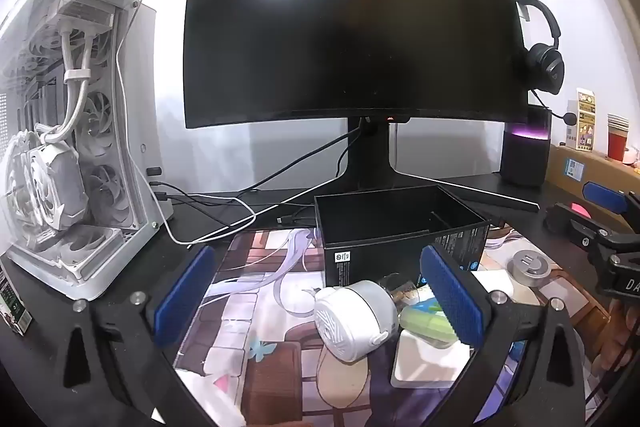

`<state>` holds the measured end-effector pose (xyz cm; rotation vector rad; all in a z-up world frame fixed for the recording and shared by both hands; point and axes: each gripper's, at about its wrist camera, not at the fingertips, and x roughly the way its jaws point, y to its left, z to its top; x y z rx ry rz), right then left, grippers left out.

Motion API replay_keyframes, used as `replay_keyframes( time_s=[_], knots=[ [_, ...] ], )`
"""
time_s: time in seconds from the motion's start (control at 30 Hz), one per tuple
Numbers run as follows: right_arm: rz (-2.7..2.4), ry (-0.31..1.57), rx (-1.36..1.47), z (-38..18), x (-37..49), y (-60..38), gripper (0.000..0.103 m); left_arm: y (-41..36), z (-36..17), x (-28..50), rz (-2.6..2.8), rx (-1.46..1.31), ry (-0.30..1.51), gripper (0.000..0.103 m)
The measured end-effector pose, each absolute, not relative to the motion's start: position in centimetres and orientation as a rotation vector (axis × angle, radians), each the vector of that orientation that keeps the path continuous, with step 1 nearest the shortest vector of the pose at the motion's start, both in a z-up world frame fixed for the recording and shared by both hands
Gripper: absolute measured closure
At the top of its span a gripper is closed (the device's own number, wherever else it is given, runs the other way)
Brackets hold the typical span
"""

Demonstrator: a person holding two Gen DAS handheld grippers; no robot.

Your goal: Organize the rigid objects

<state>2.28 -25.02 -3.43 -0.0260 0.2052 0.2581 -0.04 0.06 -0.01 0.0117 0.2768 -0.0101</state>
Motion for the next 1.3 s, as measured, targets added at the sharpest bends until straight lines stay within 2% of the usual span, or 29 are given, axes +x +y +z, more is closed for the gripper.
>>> replay_keyframes(
  time_s=[0.43,0.63,0.9,1.3],
  knots=[
    [0.256,0.211,-0.022,-3.4,2.3,-25.1,0.001,0.4,0.2,-0.5,-0.022,0.027,0.267,0.0],
    [0.257,0.21,-0.021,-3.4,2.3,-25.2,0.001,0.0,0.1,0.6,0.016,0.027,0.318,0.0],
    [0.256,0.209,-0.02,-3.4,2.3,-25.3,0.001,0.2,0.3,-0.8,0.009,0.019,0.245,0.0],
    [0.256,0.21,-0.021,-3.3,2.4,-25.3,0.001,0.3,0.1,-0.3,0.009,0.007,0.269,0.0]
  ],
)
